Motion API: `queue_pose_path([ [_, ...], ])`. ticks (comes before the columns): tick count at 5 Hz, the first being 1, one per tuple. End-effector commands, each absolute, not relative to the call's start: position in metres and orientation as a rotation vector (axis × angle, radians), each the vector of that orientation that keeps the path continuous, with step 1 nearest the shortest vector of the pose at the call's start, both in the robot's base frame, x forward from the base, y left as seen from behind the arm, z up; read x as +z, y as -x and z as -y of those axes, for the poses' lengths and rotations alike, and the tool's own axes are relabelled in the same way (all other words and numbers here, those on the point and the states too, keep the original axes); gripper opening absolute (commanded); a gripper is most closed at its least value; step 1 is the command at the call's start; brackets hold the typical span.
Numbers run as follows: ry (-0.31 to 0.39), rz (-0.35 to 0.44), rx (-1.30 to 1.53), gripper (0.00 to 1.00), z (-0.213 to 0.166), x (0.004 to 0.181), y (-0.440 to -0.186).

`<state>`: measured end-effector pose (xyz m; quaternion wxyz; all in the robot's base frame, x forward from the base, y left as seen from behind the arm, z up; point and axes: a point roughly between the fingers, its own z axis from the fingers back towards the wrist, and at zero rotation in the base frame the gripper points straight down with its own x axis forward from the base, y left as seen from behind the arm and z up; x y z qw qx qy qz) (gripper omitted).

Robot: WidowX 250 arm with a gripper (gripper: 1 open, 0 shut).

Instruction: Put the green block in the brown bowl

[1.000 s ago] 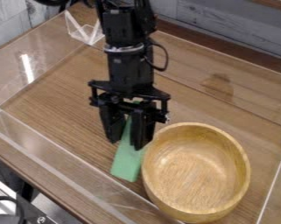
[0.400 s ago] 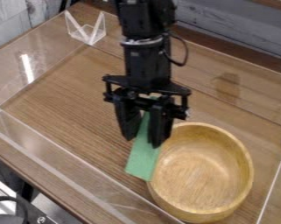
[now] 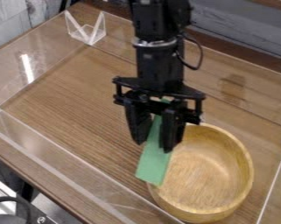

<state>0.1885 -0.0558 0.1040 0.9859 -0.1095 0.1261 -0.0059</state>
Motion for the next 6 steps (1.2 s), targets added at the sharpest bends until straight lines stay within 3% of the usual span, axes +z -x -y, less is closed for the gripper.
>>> queue_pose_path([
  [1,0.226,-0.164,-0.032,0.00,0.065,0.120,-0.197],
  [3,0.221,-0.145,-0.049,0.00,0.087,0.117,-0.197],
  [5,0.206,-0.124,-0.080,0.00,0.122,0.095,-0.192],
  [6,0.207,-0.127,-0.077,1.00,0.119,0.096,-0.193],
])
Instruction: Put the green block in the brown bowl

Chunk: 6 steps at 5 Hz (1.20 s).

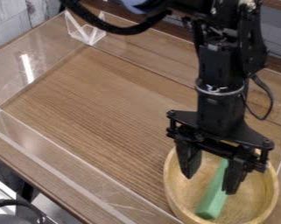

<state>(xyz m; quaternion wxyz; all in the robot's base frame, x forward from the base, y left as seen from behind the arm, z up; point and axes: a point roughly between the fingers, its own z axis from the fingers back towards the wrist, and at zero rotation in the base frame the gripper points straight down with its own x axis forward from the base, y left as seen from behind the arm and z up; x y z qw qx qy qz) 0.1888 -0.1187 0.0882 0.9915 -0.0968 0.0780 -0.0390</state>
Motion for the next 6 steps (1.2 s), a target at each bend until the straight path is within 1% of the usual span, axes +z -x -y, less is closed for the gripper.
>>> queue_pose_path([
  [1,0.207,-0.127,-0.075,1.00,0.114,0.097,-0.197],
  [6,0.201,-0.117,-0.099,1.00,0.097,0.098,-0.217],
])
